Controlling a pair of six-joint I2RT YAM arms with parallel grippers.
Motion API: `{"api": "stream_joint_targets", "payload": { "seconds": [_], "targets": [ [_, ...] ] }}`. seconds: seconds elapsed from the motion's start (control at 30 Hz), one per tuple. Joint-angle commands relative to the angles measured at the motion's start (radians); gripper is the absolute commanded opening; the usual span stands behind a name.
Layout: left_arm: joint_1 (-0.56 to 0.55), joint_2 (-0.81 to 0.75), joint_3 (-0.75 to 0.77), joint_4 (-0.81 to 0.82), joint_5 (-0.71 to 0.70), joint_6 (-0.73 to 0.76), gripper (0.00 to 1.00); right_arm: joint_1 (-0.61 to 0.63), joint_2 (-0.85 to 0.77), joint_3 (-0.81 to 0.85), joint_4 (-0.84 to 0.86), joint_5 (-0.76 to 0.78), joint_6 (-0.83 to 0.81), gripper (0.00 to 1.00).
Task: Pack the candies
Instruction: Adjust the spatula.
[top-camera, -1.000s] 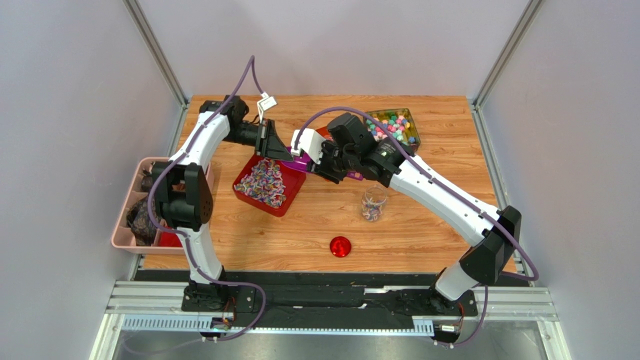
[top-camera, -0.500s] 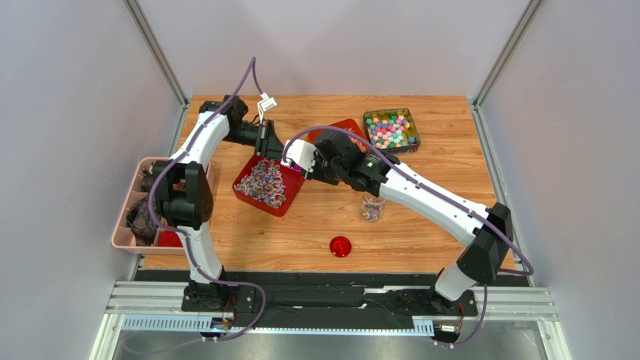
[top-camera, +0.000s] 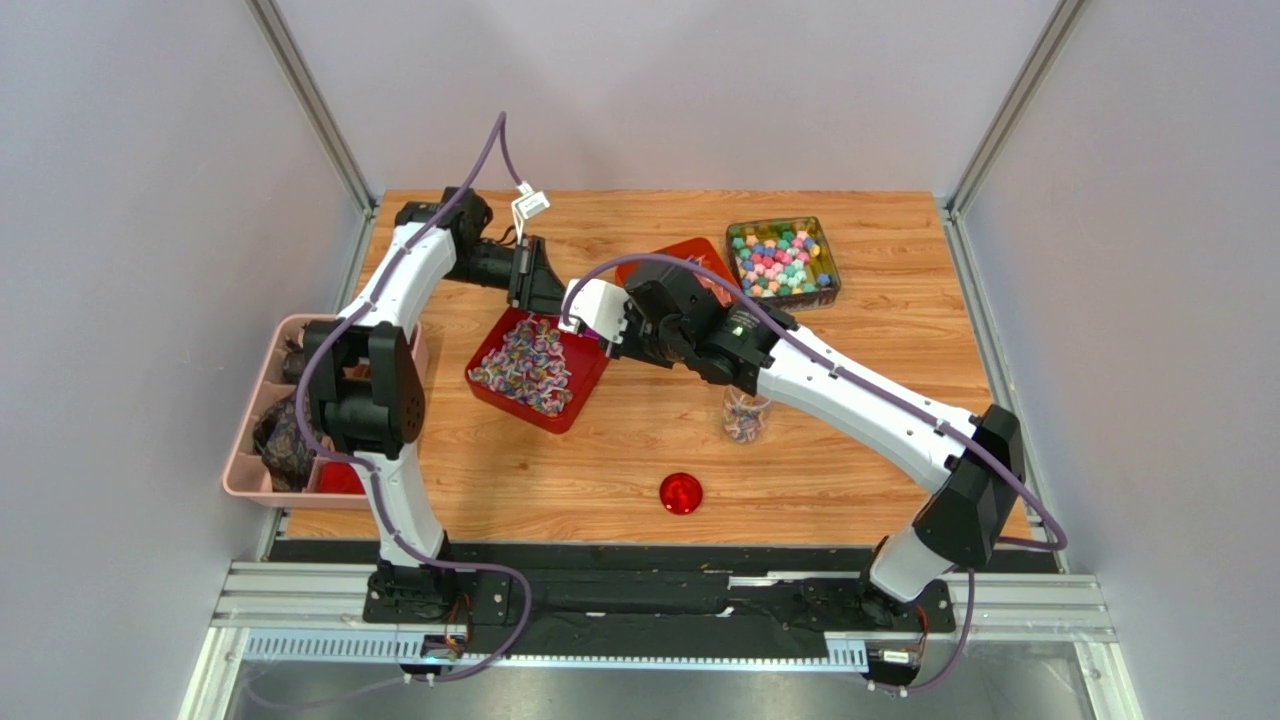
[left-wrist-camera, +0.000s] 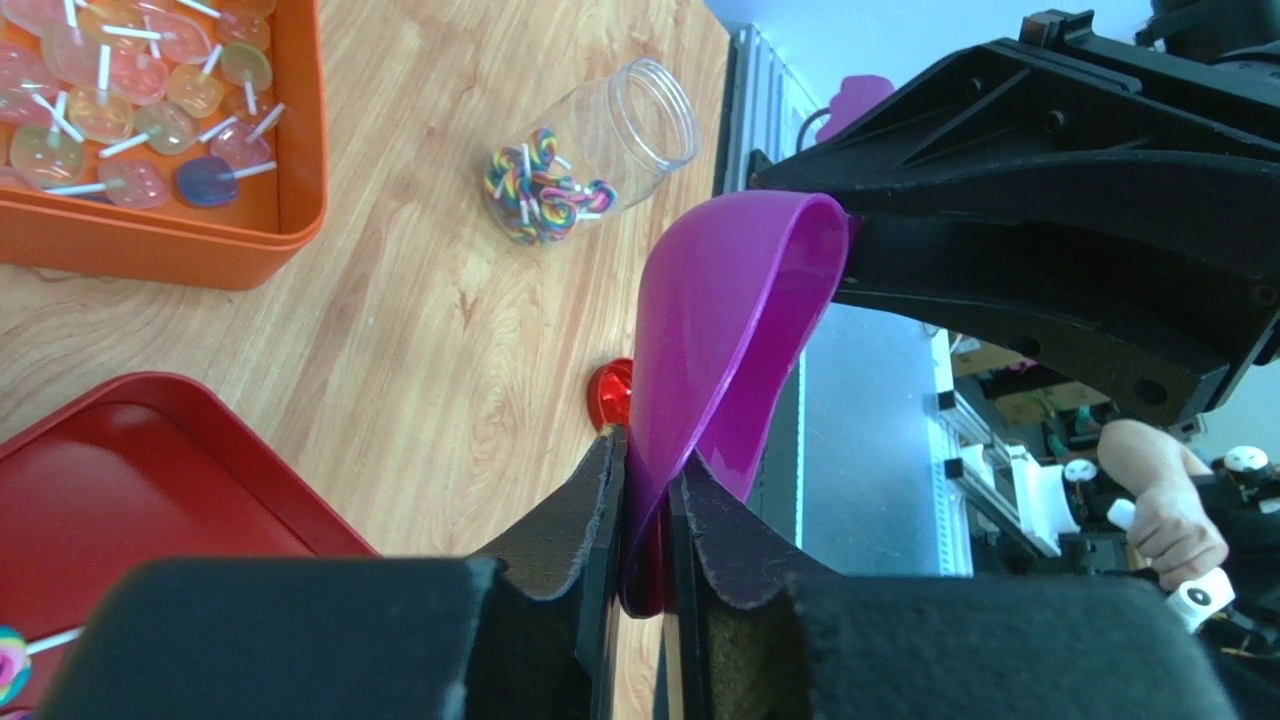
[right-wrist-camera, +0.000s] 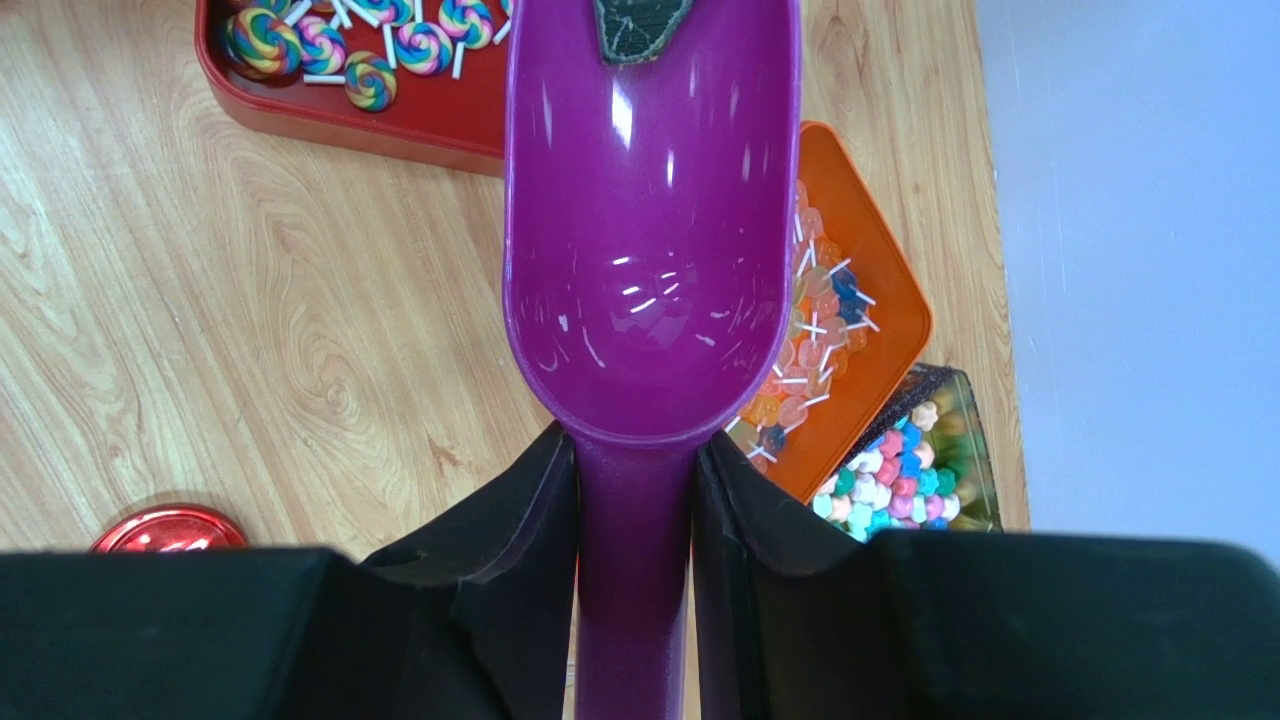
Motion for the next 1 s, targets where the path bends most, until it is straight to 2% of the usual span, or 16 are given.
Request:
{"api": "stream_joint_targets", "payload": {
  "seconds": [0.0, 0.1, 0.23, 0.27, 0.43, 0.53, 0.6, 0.67, 0.73, 0.97],
  "targets": [
    [0.065, -0.035, 0.047, 0.105, -0.005, -0.096, 0.31, 0.007, -0.018, -0.018, 0.05, 0.011, -0.015, 0.0],
    [0.117, -0.036, 0.054, 0.154, -0.1, -0.142, 0.44, 0.006, -0.033, -0.029, 0.039, 0.015, -0.025, 0.0],
    [0.147, -0.026, 0.067, 0.168, -0.203, -0.138, 0.52, 0.004, -0.044, -0.04, 0.025, 0.021, -0.039, 0.0],
    [0.145, -0.029, 0.061, 0.176, -0.259, -0.138, 0.56, 0.001, -0.047, -0.04, 0.024, 0.023, -0.039, 0.0],
    [0.145, -0.059, -0.019, 0.323, -0.509, -0.19, 0.63, -0.01, -0.053, -0.045, 0.013, 0.024, -0.048, 0.0],
    [0.147, -0.082, -0.07, 0.405, -0.714, -0.204, 0.7, -0.014, -0.055, -0.045, 0.01, 0.024, -0.05, 0.0],
    [0.145, -0.087, -0.087, 0.451, -0.769, -0.205, 0.75, -0.016, -0.055, -0.041, 0.007, 0.023, -0.05, 0.0],
    [0.145, -0.082, -0.103, 0.479, -0.848, -0.21, 0.75, -0.016, -0.055, -0.037, 0.005, 0.023, -0.05, 0.0],
    [0.147, -0.076, -0.114, 0.511, -0.91, -0.21, 0.69, -0.016, -0.052, -0.035, 0.001, 0.024, -0.051, 0.0],
    [0.131, -0.023, -0.123, 0.522, -1.011, -0.159, 0.66, -0.014, -0.048, -0.032, -0.007, 0.035, -0.056, 0.0]
  ]
}}
